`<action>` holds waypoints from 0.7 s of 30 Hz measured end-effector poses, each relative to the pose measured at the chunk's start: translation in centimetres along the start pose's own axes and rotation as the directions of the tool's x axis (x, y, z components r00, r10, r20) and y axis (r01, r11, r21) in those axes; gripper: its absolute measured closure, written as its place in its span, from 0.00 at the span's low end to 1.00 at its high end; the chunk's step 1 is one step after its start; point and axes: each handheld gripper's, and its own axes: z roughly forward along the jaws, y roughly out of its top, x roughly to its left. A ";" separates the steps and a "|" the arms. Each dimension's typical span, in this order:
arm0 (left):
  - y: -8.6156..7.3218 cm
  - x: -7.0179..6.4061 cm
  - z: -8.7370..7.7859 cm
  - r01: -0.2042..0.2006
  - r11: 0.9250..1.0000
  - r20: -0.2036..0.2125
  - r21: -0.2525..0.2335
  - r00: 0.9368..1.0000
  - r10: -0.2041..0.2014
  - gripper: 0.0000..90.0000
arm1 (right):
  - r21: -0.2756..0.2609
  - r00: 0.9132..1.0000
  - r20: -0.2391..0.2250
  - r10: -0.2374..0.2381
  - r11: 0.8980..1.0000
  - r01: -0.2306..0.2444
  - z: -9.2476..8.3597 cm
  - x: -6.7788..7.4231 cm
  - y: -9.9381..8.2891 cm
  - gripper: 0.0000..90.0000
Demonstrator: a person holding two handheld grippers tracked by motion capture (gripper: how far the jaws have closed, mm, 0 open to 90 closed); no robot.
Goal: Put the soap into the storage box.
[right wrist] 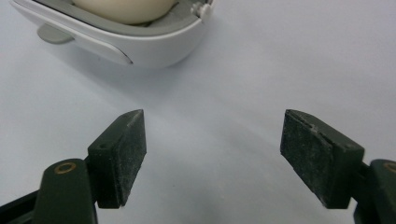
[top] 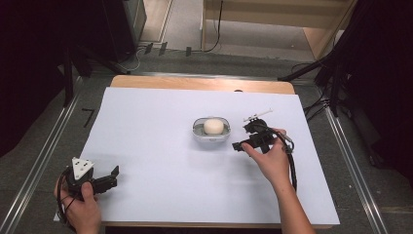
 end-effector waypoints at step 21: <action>0.0 -0.1 0.0 -0.007 1.000 -0.003 0.001 1.000 0.007 0.00 | -0.108 1.000 -0.013 0.016 0.994 -0.017 -1.0 -2.3 -5.1 0.08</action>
